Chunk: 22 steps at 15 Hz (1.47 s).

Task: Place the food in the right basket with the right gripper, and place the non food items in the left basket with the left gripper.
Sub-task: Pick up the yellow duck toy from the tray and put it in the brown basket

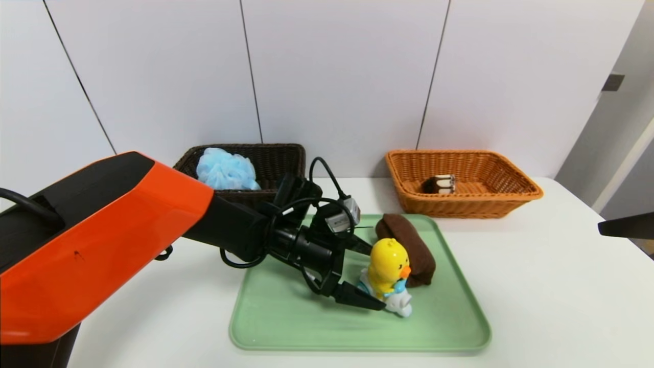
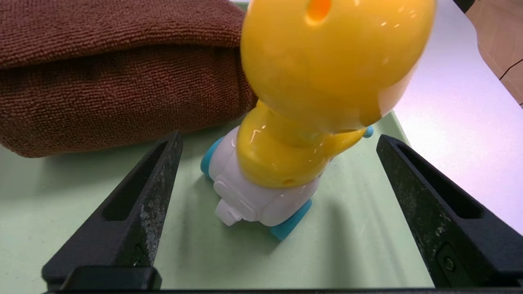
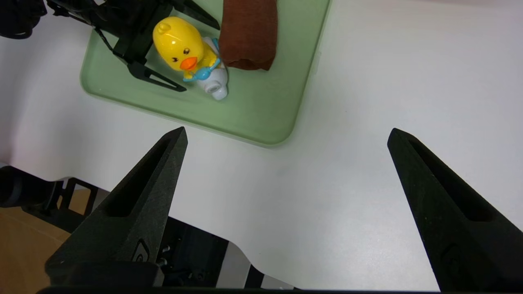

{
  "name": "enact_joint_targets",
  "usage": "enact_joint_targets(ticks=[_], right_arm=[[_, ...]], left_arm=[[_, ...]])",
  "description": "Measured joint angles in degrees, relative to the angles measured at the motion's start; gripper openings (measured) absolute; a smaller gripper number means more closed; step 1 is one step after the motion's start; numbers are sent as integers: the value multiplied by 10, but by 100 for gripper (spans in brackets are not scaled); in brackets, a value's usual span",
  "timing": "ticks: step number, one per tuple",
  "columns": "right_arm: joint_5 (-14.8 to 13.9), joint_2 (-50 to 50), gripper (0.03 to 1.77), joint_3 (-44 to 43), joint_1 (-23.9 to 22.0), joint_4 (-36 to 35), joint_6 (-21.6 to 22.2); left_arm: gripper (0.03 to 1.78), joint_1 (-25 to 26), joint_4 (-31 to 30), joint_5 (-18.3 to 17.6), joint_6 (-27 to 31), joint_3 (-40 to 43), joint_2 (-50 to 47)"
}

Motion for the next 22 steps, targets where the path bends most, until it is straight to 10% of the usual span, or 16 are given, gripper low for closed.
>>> enact_joint_targets(ticks=[22], right_arm=[[0,2,169,-1,0,-1,0]], left_arm=[[169,-28,0,-2,7,-15,24]])
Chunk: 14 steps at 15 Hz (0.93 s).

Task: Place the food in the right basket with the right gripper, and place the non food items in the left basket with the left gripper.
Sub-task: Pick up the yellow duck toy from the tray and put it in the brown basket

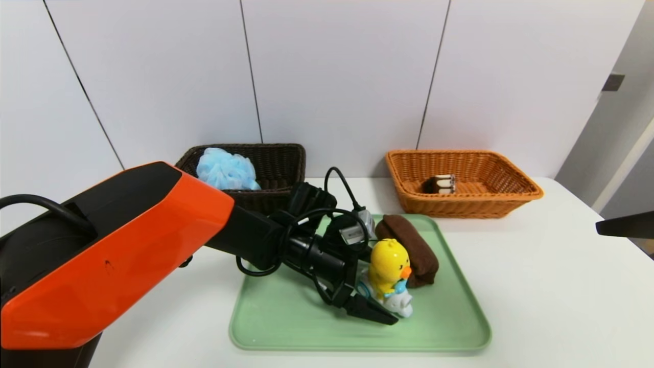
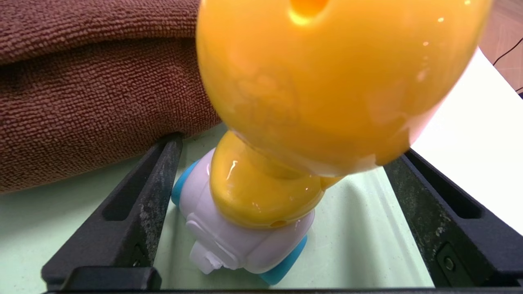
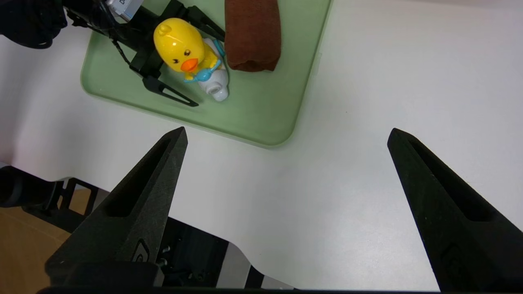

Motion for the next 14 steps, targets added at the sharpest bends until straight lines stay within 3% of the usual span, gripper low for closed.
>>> enact_joint_targets(ticks=[2,5,7,9,14], right_arm=[[0,0,169,0,0,0,0],[0,-1,169,0,0,0,1],[0,-2,169,0,0,0,1],[0,-4,169,0,0,1,1],[0,-5,169,0,0,1,1]], left_arm=[[168,0,0,0,-2,0,0],[117,0,-1,0,-2,1,0],[95,0,-1,0,-2,1,0],[87,0,-1,0,-2,1,-1],[86,0,0,0,-2,3,-5]])
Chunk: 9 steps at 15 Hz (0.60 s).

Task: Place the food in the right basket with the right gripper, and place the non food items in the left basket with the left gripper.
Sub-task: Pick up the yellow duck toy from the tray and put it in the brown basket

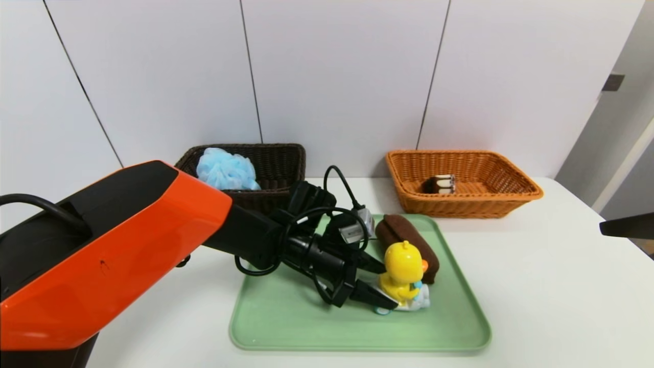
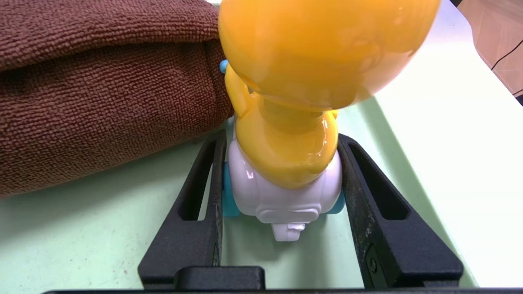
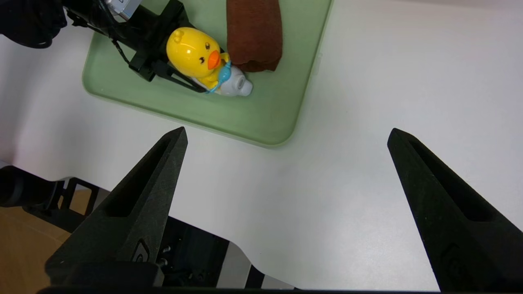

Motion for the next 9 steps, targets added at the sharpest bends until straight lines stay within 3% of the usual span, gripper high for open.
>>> enact_joint_targets(ticks=[9], right_arm=[[0,-2,169,1,0,0,0]], left_arm=[[86,0,1,0,-1,1,-7]])
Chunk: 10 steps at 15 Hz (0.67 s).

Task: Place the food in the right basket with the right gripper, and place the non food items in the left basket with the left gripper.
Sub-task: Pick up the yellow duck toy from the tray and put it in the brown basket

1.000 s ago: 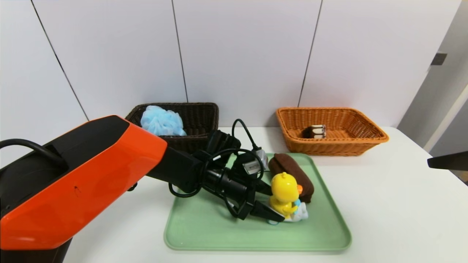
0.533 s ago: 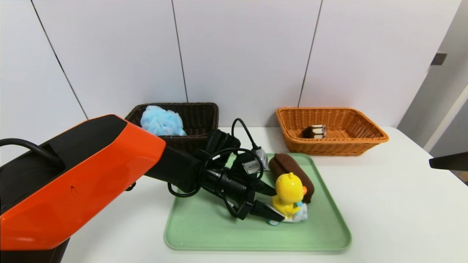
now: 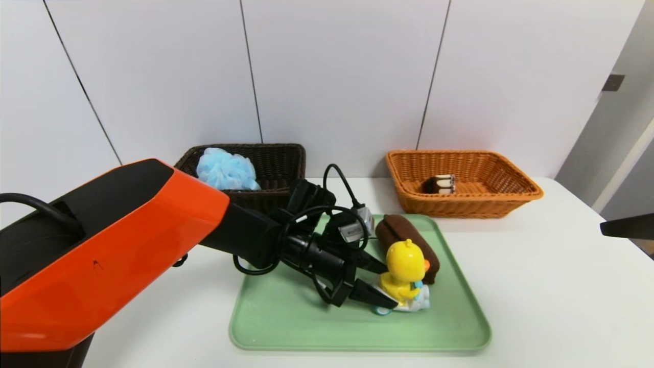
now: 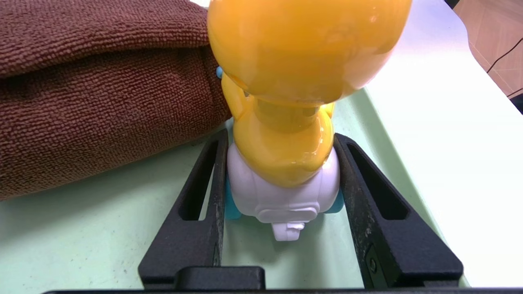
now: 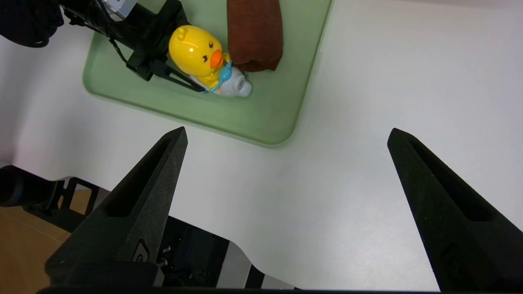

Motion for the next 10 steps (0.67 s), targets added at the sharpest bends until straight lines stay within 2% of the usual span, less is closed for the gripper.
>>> enact_joint_targets(ticks=[10], right_arm=[[1,-2,169,2,0,0,-1]], left_arm=[[86,13,-1,-1,3,16,-22]])
